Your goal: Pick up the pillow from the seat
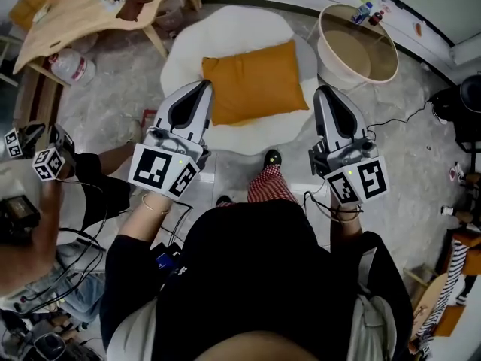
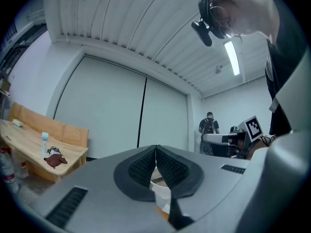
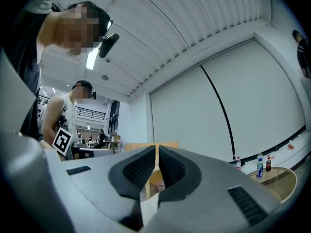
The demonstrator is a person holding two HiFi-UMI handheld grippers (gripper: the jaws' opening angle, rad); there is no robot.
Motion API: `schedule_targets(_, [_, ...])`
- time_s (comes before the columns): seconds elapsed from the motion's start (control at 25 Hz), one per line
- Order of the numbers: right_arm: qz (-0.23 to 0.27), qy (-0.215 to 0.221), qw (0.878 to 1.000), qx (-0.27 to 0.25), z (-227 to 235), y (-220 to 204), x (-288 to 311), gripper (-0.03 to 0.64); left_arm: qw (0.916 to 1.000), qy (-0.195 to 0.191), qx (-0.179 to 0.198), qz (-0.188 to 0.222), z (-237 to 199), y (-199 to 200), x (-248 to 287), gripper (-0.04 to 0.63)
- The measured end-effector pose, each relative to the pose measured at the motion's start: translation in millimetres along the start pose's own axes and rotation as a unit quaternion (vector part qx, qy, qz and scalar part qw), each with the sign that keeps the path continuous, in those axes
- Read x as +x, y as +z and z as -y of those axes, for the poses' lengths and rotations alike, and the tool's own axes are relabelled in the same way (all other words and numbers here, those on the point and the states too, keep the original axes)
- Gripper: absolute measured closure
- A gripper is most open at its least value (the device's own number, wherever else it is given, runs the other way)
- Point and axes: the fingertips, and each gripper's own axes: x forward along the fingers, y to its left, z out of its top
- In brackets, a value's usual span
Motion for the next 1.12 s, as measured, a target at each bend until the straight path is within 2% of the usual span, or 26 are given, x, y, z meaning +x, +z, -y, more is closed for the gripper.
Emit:
schedule_targets(0.24, [0.003, 0.018, 1.0, 0.003, 50, 7, 17, 0.594, 0.9996, -0.002, 0.028, -0.005, 7, 7, 55, 0.586])
schedule_targets(0.4, [0.005, 0.032, 0.999, 0.006, 86, 11, 26, 0.594, 1.0, 0.002, 0.002, 0.007, 9, 10, 91, 0.586])
schedule_targets(0.68, [-0.006, 0.055, 0.998, 0.008, 140, 5, 39, 0.594, 0.9996, 0.017, 0.021, 0.0, 20, 3, 146, 0.586])
schedule_targets(0.88, [-0.011, 0.07, 0.997, 0.021, 166, -9, 50, 0.594, 0.9992, 0.032, 0.023, -0.009, 18, -7, 161, 0.586])
schedule_targets(1.12, [-0.03, 0.069, 0.997, 0.026, 173, -33, 76, 0.594, 0.9972, 0.067, 0.017, -0.028, -10, -18, 158, 0.586])
